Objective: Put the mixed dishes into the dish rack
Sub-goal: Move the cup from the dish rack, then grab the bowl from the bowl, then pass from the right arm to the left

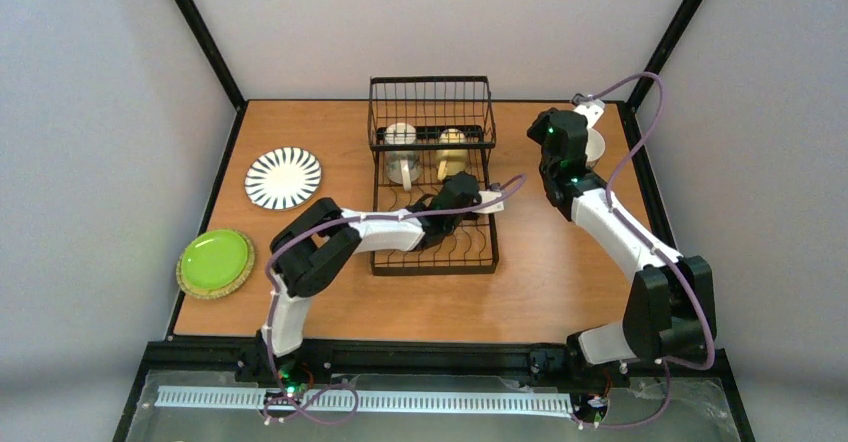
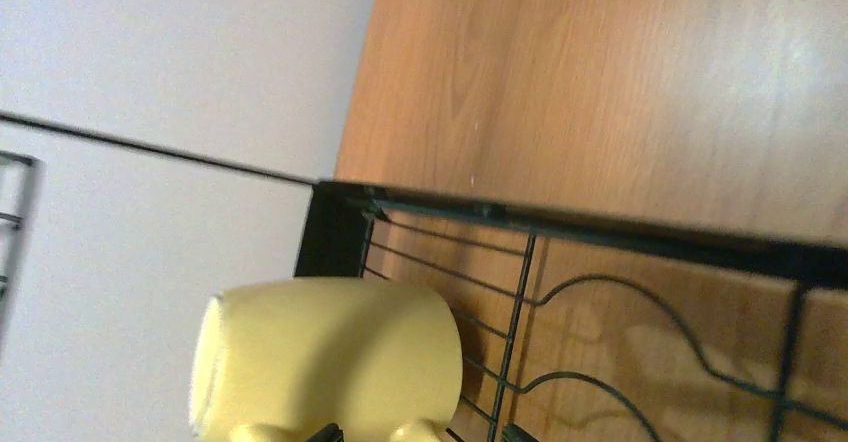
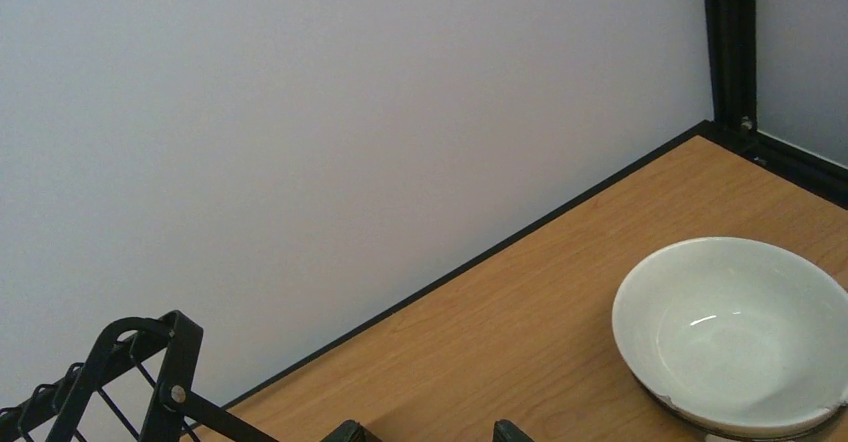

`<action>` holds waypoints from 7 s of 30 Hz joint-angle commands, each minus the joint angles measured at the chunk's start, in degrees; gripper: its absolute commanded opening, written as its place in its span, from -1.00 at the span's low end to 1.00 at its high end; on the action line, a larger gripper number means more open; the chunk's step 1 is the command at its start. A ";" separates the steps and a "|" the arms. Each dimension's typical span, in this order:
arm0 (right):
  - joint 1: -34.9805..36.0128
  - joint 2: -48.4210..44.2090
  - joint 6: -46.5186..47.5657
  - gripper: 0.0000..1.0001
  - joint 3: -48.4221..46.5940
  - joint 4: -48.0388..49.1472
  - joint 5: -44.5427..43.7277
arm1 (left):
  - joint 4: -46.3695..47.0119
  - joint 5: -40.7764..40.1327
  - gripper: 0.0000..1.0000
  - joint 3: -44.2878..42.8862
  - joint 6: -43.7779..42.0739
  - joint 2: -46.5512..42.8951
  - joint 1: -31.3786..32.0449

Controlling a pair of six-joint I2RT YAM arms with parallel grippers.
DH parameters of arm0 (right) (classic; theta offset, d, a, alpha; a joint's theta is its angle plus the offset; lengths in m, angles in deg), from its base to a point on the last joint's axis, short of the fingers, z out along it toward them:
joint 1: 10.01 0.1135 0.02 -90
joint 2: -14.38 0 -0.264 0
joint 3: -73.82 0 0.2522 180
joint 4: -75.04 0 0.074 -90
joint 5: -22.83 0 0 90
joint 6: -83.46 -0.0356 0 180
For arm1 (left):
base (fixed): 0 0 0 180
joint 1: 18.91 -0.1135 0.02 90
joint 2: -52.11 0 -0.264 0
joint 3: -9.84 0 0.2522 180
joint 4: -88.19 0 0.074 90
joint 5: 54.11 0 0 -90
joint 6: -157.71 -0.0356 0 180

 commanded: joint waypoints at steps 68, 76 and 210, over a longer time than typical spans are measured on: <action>-10.22 38.46 10.41 0.75 -34.87 -35.11 -4.62 | -44.03 -16.20 0.99 7.83 87.85 -50.34 5.03; -10.23 37.83 9.87 0.75 -34.42 -34.73 -4.76 | -44.03 -15.65 0.99 7.78 88.29 -50.26 5.03; 51.39 -17.91 15.73 -0.96 -4.52 -51.94 -3.36 | -50.61 -7.55 0.99 22.61 96.04 -67.09 4.59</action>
